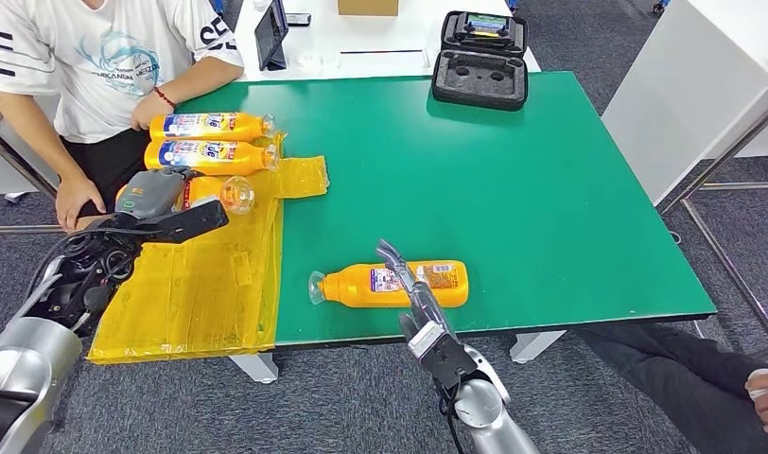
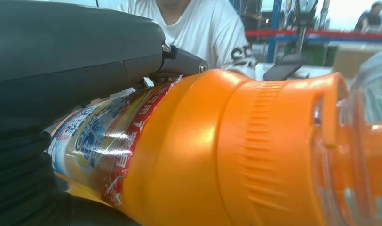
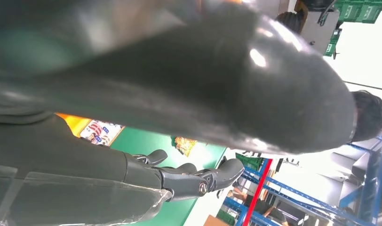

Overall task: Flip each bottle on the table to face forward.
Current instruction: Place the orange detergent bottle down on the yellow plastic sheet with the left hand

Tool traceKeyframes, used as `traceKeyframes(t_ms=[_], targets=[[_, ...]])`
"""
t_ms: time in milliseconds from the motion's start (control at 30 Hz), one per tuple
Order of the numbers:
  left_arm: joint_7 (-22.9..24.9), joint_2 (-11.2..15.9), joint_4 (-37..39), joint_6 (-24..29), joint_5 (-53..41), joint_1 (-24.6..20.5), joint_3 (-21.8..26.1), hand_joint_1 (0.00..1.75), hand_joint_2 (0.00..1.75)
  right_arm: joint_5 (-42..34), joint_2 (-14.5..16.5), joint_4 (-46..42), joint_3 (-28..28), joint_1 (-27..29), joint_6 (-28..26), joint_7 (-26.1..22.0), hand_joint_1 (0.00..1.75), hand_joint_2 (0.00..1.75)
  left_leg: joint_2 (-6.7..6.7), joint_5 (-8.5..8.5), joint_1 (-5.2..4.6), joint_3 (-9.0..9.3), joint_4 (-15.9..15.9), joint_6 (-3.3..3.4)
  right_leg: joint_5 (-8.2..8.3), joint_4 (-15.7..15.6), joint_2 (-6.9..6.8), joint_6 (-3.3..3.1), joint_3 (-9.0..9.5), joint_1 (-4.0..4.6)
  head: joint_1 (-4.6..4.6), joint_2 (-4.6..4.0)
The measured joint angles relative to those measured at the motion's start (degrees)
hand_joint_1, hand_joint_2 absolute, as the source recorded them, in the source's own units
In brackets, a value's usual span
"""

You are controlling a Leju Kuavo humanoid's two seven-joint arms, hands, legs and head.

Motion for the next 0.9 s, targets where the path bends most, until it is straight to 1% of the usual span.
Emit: traceKeyframes(t_ms=[167,367,567,900], targets=[[0.73,0.39,3.05,-2.74,-1.34,-2.12,-1.47,1.71,1.75,0.04,-0.02,0.0,-0.01,-0.01,0.5,0.13,0.0,0.0,-0.01,0.0,0.0,-0.02,0.0,0.0,0.0,0.0,0.0,0.0,-0.01,0.0,0.0,0.0],[0.66,0.49,5.74,-6.3,-2.94,-3.9,-2.96,1.75,1.75,0.16,-0.29,0.1,-0.02,-0.02,0.58,0.39,0.0,0.0,-0.02,0.0,0.0,-0.02,0.0,0.0,0.0,0.0,0.0,0.0,0.0,-0.01,0.01,0.0],[0.1,0.49,7.57,-8.11,-2.85,-4.03,-3.85,1.71,1.75,0.24,-0.37,0.2,-0.02,-0.03,0.73,0.39,0.0,0.0,-0.01,0.0,0.0,-0.03,0.0,0.0,0.0,0.0,0.0,0.0,0.0,0.0,0.01,0.0],[-0.66,0.51,9.53,-9.36,-3.11,-3.69,-5.09,1.75,1.75,-0.03,-0.53,0.95,-0.02,-0.57,1.35,0.4,0.0,0.0,-0.02,0.0,0.0,-0.04,0.0,0.0,0.0,0.01,-0.01,0.0,0.0,0.0,0.01,0.0]])
